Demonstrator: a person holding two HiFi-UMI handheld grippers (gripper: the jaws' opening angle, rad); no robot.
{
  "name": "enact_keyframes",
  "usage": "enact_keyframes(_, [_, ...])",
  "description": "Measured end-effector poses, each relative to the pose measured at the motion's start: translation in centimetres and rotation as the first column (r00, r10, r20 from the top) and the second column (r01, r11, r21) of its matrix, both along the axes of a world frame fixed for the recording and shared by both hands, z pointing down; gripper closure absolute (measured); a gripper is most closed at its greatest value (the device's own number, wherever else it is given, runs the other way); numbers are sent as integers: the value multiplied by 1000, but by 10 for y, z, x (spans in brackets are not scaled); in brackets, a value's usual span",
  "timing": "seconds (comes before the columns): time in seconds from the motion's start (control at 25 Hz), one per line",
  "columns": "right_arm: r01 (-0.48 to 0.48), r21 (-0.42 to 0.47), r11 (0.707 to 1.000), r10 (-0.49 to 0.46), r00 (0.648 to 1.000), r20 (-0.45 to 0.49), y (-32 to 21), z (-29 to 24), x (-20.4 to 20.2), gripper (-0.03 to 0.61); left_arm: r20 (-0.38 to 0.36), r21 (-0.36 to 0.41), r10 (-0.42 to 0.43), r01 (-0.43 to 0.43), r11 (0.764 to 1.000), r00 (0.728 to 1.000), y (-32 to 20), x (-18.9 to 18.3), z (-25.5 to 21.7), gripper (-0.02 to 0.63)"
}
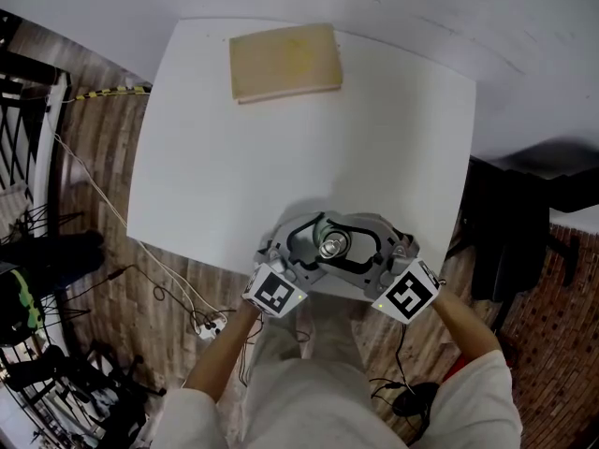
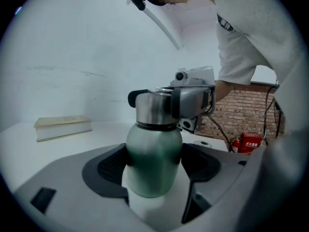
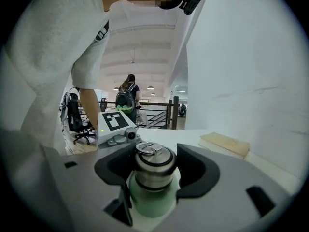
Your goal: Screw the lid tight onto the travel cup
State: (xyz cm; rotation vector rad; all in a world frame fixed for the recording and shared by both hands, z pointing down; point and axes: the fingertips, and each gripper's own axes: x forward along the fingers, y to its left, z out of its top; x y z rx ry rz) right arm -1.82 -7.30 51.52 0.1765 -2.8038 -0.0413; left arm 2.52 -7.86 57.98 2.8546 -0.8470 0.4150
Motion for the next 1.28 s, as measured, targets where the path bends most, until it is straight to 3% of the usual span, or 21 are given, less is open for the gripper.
enact_keyframes(0.12, [-148, -9, 989, 148, 989, 8, -3, 4, 1, 318, 3, 3, 0, 0, 1000, 1000, 0, -1, 1, 262])
enact_keyframes(0.24, [-292, -9, 957, 292, 956, 14, -8, 3, 3, 318, 4, -4, 1, -1, 1000, 1000, -1, -2, 1, 262])
enact_keyframes(0.44, [-532, -31, 846, 533, 846, 19, -14, 6, 7, 318, 14, -21, -3, 3, 1000, 1000, 0, -4, 4, 262])
enact_keyframes(0.6, [-657, -26, 753, 658, 751, 62, -19, 0, 7, 318, 9, -21, -6, 6, 1000, 1000, 0, -5, 2, 262])
enact_keyframes(0.8, [-722, -15, 692, 720, 688, 91, -23, -2, 10, 318, 25, -15, 3, -2, 1000, 1000, -1, -4, 5, 262])
enact_keyframes(0.92, [-702, -24, 712, 700, 707, 106, -20, -2, 9, 327, 22, -15, -2, 2, 1000, 1000, 0, -4, 5, 262])
enact_keyframes(1.0, [-650, -68, 757, 653, 748, 119, -14, -2, 8, 305, 29, -12, 4, -3, 1000, 1000, 2, -3, 6, 262])
enact_keyframes(1.08, [-573, -88, 814, 580, 806, 116, -7, -1, 9, 238, 33, -9, 12, -12, 1000, 999, 4, -3, 7, 262])
enact_keyframes(1.16, [-493, -72, 867, 498, 863, 84, -3, 2, 10, 239, 31, -9, 15, -14, 1000, 999, 4, -3, 6, 262])
enact_keyframes(1.28, [-384, -36, 923, 385, 922, 44, -5, 4, 10, 255, 25, -16, 12, -12, 1000, 1000, 3, -4, 6, 262])
